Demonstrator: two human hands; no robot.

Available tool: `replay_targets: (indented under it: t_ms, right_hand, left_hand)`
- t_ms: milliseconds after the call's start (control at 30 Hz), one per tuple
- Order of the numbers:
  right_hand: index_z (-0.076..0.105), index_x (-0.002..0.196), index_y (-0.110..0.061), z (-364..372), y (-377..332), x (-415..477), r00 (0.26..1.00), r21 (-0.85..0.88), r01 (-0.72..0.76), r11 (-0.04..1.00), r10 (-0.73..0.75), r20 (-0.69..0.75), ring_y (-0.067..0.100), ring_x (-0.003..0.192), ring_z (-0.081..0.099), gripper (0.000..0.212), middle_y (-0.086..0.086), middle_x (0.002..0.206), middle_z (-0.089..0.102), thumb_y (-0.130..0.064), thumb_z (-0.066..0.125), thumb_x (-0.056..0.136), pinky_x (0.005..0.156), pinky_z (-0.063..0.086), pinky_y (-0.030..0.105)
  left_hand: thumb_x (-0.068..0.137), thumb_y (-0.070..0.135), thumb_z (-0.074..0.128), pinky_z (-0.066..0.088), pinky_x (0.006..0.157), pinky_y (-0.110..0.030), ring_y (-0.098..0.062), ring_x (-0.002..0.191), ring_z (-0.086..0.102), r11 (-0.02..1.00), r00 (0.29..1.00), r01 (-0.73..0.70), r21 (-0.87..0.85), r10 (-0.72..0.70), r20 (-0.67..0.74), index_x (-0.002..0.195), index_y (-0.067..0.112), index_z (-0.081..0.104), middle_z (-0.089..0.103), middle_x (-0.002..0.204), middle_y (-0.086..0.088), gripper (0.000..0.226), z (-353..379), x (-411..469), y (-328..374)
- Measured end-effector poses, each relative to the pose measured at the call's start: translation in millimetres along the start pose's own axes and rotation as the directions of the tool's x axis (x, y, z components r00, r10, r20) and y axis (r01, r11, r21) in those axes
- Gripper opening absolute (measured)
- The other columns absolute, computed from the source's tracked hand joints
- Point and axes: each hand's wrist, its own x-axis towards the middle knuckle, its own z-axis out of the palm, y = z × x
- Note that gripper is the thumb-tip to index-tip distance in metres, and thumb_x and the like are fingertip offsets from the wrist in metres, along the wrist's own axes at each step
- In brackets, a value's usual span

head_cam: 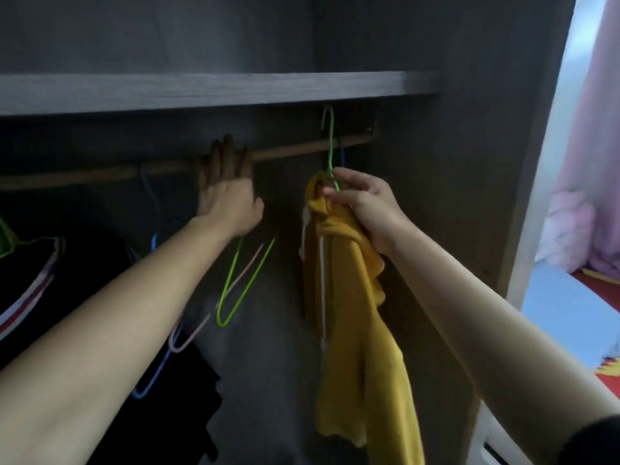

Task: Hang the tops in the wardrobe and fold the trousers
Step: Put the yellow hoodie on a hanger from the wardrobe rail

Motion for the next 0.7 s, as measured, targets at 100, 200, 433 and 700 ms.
replay_targets:
  t_ms: [100,200,433,700]
  right_hand:
    - [0.047,0.146,-0.018,5,8,42,0.999,-0.017,0.049,0.999,-0.049,-0.001,0.006,0.107,0.064,0.057,-0.002,0.133,0.06,-0.012,0.066,0.093,0.079,0.054,0.019]
    - [0.045,0.147,-0.013,11,25,77,0.999,-0.09,0.036,0.995,-0.034,0.016,0.012,0.12,0.058,0.057,0.001,0.139,0.056,-0.008,0.065,0.093,0.087,0.053,0.023]
    - [0.05,0.143,-0.016,16,77,96,1.0,-0.13,0.025,0.991,-0.025,0.003,0.007,0.119,0.055,0.046,-0.01,0.128,0.057,-0.009,0.059,0.098,0.088,0.049,0.015]
    - [0.051,0.143,-0.016,18,89,82,0.97,-0.456,0.222,0.862,-0.243,0.014,0.01,0.112,0.065,0.042,-0.005,0.124,0.065,-0.013,0.05,0.101,0.101,0.053,0.035]
  left_hand:
    - [0.077,0.042,0.072,0.001,0.116,-0.06,-0.032,0.15,-0.001,1.0,0.999,0.007,0.013,-0.006,-0.041,0.156,0.014,0.009,0.002,0.163,-0.012,0.105,17,16,-8]
    - [0.066,0.043,0.078,0.006,0.115,-0.064,-0.034,0.148,0.011,0.998,0.991,0.009,0.065,-0.001,-0.137,0.155,0.01,0.016,0.018,0.16,-0.014,0.114,35,20,-11]
    - [0.064,0.046,0.077,0.007,0.116,-0.061,-0.036,0.147,0.014,0.996,0.976,0.026,0.091,-0.005,-0.218,0.155,0.014,0.018,0.021,0.159,-0.013,0.113,47,24,-10]
    - [0.065,0.05,0.071,0.005,0.115,-0.065,-0.035,0.148,0.01,0.998,0.976,0.053,0.038,-0.044,-0.215,0.154,0.023,0.017,0.017,0.161,-0.012,0.108,51,19,-10]
